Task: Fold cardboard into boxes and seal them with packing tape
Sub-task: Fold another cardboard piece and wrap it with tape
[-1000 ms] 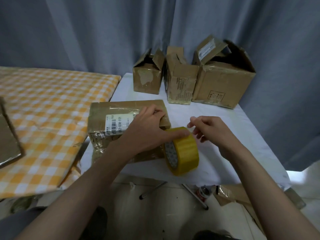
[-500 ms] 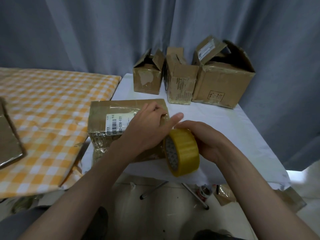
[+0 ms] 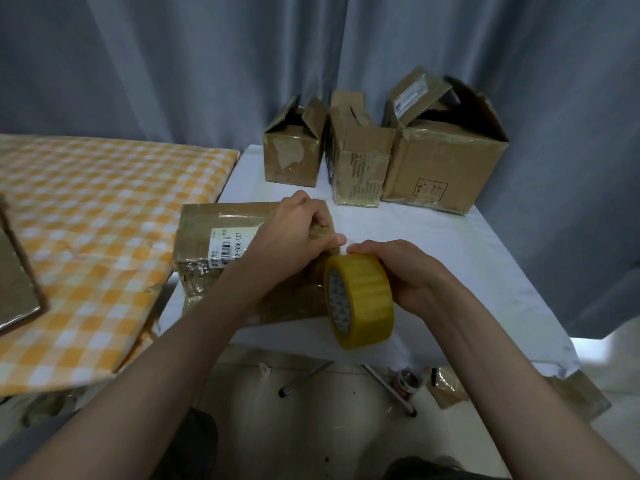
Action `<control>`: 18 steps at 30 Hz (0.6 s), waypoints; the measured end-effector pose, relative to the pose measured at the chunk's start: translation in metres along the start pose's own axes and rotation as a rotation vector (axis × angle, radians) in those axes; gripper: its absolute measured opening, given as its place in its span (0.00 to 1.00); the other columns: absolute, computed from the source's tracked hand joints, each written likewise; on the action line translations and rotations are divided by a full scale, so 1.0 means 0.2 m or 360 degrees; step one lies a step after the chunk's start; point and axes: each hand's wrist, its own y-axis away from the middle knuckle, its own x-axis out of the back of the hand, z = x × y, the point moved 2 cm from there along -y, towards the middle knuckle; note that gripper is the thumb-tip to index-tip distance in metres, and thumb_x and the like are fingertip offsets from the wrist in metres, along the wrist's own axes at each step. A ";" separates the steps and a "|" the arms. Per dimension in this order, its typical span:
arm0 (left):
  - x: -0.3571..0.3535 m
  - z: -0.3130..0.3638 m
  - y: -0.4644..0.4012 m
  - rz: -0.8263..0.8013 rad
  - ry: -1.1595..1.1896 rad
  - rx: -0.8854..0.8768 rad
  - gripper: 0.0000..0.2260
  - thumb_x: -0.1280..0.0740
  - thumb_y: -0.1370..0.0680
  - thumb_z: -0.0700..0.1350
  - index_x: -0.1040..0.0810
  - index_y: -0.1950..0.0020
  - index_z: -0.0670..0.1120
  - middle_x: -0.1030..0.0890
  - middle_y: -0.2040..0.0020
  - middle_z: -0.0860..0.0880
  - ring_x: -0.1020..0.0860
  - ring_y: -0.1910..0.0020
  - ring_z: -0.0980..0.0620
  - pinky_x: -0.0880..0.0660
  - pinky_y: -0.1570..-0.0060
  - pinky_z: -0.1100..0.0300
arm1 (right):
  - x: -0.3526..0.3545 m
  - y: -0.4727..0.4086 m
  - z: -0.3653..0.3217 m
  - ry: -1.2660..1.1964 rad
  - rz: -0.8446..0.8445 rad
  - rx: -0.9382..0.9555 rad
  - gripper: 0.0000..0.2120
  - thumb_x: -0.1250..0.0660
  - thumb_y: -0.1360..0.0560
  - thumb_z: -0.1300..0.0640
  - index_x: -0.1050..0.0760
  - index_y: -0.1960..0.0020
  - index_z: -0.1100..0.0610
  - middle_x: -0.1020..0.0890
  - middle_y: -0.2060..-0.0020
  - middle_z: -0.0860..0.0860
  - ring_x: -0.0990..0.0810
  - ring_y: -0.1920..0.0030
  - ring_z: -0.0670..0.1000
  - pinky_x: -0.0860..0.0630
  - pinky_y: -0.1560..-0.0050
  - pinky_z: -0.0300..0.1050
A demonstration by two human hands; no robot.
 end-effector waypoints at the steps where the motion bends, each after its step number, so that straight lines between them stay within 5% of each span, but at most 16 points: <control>1: 0.00 -0.01 0.00 0.0000 0.0019 0.0003 0.16 0.28 0.27 0.59 0.22 0.48 0.49 0.26 0.46 0.51 0.29 0.46 0.52 0.27 0.48 0.54 | 0.00 0.00 0.00 -0.0011 -0.0010 -0.0001 0.16 0.26 0.25 0.58 0.22 0.42 0.65 0.19 0.52 0.60 0.20 0.54 0.56 0.20 0.56 0.48; 7: -0.01 -0.04 0.00 0.0027 0.0077 0.0000 0.14 0.27 0.27 0.57 0.24 0.50 0.51 0.26 0.47 0.51 0.27 0.46 0.51 0.27 0.47 0.54 | 0.07 0.04 0.01 -0.0030 0.0065 0.0037 0.05 0.26 0.26 0.59 0.17 0.55 0.61 0.17 0.58 0.56 0.19 0.60 0.52 0.19 0.62 0.42; 12: -0.02 -0.02 0.01 0.0039 -0.0055 -0.0021 0.22 0.26 0.32 0.64 0.26 0.48 0.51 0.28 0.46 0.53 0.31 0.46 0.53 0.31 0.50 0.57 | 0.15 0.09 0.04 -0.0073 0.0090 0.0153 0.06 0.27 0.24 0.58 0.15 0.52 0.60 0.16 0.54 0.57 0.19 0.56 0.53 0.19 0.54 0.45; 18: -0.06 -0.01 0.03 0.0062 -0.0305 -0.0100 0.26 0.23 0.32 0.59 0.29 0.42 0.49 0.30 0.41 0.50 0.34 0.45 0.53 0.37 0.48 0.59 | 0.12 0.13 0.07 -0.0080 -0.0045 0.0349 0.06 0.30 0.23 0.58 0.16 0.49 0.60 0.17 0.60 0.51 0.20 0.62 0.46 0.23 0.63 0.38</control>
